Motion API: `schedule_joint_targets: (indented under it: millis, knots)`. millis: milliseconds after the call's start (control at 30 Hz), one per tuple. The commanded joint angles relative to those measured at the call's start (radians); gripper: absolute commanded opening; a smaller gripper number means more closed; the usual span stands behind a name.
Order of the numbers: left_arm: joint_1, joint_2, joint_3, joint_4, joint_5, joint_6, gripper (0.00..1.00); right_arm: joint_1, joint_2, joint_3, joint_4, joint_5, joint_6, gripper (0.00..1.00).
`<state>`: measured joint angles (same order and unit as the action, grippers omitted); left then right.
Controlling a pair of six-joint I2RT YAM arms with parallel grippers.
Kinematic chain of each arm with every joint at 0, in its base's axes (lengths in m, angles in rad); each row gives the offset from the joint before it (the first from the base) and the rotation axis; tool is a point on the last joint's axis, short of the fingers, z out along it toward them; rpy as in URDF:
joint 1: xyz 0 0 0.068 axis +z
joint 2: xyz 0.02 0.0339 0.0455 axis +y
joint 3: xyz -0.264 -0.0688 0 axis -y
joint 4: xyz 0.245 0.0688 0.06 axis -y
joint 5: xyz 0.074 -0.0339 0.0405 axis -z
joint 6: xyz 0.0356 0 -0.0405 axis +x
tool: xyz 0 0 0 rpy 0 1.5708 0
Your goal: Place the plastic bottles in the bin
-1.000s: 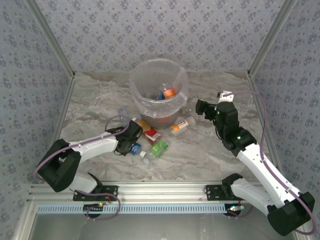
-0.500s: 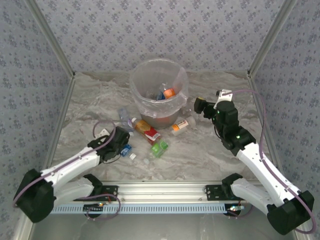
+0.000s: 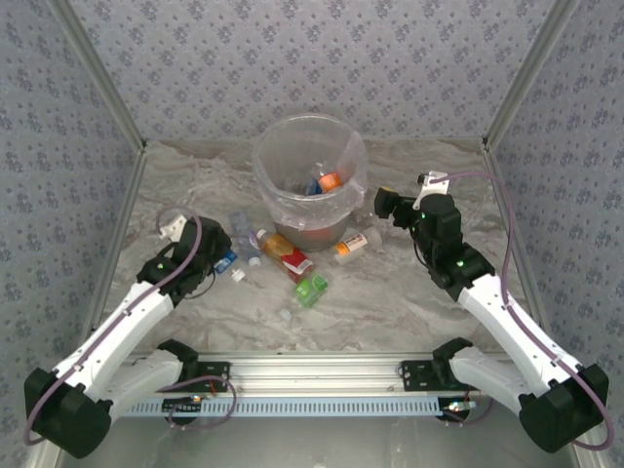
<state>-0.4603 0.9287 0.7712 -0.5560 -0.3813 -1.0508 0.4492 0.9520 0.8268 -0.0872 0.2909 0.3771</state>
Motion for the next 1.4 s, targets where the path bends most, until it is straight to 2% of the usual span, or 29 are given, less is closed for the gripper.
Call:
schedule_joint_targets:
  millis: [0, 300, 500, 600, 733, 900, 1167, 1267, 1367]
  knots:
    - [0.033, 0.020, 0.070, 0.069, 0.039, 0.130, 0.47, -0.003, -0.004, -0.001, 0.023, -0.011, -0.003, 1.00]
    - [0.045, 0.132, 0.273, 0.274, -0.003, 0.326, 0.47, -0.003, -0.005, 0.003, 0.031, -0.019, 0.002, 1.00]
    - [0.045, 0.221, 0.397, 0.390, 0.053, 0.415, 0.46, -0.001, -0.017, 0.006, 0.010, -0.017, 0.004, 1.00]
    - [0.045, 0.260, 0.454, 0.437, 0.123, 0.451, 0.45, -0.002, -0.028, 0.006, 0.001, -0.012, 0.004, 1.00]
    - [0.045, 0.303, 0.484, 0.484, 0.208, 0.437, 0.45, 0.000, -0.045, 0.002, -0.009, -0.001, 0.004, 1.00]
    - [0.043, 0.377, 0.554, 0.463, 0.368, 0.464, 0.45, -0.001, -0.059, 0.006, -0.025, 0.010, 0.002, 1.00]
    - [0.034, 0.482, 0.665, 0.388, 0.490, 0.487, 0.46, -0.001, -0.076, 0.013, -0.041, 0.010, 0.005, 1.00]
    - [0.034, 0.487, 0.703, 0.371, 0.485, 0.499, 0.46, 0.000, -0.088, 0.018, -0.056, 0.012, 0.006, 1.00]
    - [0.034, 0.465, 0.732, 0.327, 0.392, 0.515, 0.46, 0.000, -0.105, 0.016, -0.073, 0.020, 0.004, 1.00]
